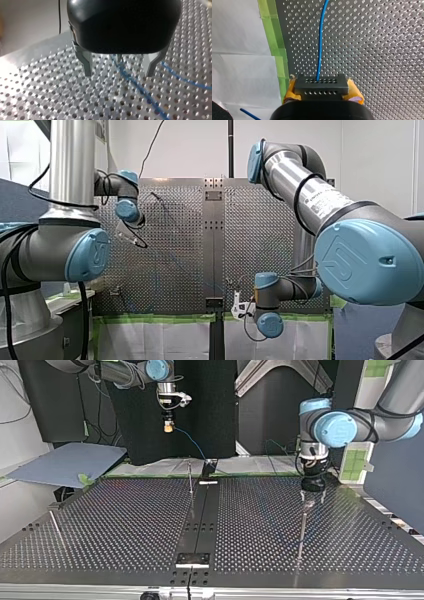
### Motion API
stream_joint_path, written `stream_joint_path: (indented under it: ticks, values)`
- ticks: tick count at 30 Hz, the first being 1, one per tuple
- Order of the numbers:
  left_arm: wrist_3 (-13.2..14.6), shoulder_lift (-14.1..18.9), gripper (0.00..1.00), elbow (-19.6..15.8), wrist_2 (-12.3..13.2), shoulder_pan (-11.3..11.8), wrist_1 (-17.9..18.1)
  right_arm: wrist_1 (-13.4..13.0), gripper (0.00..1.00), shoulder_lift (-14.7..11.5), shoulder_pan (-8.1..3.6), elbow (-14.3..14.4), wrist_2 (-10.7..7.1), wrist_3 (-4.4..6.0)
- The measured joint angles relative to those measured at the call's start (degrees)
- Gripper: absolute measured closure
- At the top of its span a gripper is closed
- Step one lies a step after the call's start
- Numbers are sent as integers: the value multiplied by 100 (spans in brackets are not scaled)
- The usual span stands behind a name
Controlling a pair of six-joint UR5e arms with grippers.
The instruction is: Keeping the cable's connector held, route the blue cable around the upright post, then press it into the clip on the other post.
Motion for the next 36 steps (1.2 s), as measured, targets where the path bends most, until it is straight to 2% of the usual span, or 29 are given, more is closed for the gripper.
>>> stream_joint_path:
  ticks: [7,13,17,20,28,33,36]
  values:
    - [198,368,0,-199,284,-23,-163,-24,100,-1,0,-3,0,0]
    - [527,709,0,-259,246,-9,-492,-30,100,-1,-1,-3,3,0]
    - [642,913,0,-264,323,15,-692,-47,100,-1,-1,-5,0,0]
    - [726,1058,0,-264,433,34,-736,-61,100,-1,0,-5,-5,0]
    - [1170,1530,0,-265,889,76,-666,-66,100,-1,-1,-10,-9,5]
    - [1473,1833,0,-115,1163,96,-884,-71,100,0,-1,-13,-13,8]
    - [1658,1958,0,53,1188,109,-1061,-73,100,0,0,-14,-16,9]
